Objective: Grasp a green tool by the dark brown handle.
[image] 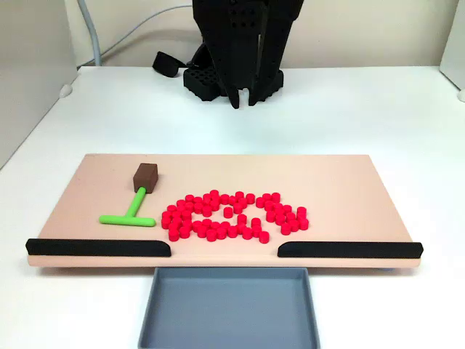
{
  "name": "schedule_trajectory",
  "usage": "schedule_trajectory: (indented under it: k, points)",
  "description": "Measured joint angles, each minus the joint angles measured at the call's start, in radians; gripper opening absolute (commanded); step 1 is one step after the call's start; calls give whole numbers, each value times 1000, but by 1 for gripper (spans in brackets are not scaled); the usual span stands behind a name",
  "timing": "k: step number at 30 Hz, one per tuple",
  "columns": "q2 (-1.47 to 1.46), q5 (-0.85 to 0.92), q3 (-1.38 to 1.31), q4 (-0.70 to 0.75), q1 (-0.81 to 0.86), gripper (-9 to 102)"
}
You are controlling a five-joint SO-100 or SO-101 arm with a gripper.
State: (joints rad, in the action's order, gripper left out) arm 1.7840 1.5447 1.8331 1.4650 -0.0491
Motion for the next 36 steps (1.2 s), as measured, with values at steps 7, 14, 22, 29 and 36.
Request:
schedule_trajectory:
  k: [7,14,22,29,36]
  points:
    - [-34,-78,0,-8,-2,0]
    - [-37,-78,0,-8,-2,0]
    - [-44,-78,0,-8,-2,0]
    - [-44,-78,0,-8,-2,0]
    - [-54,-78,0,-8,-2,0]
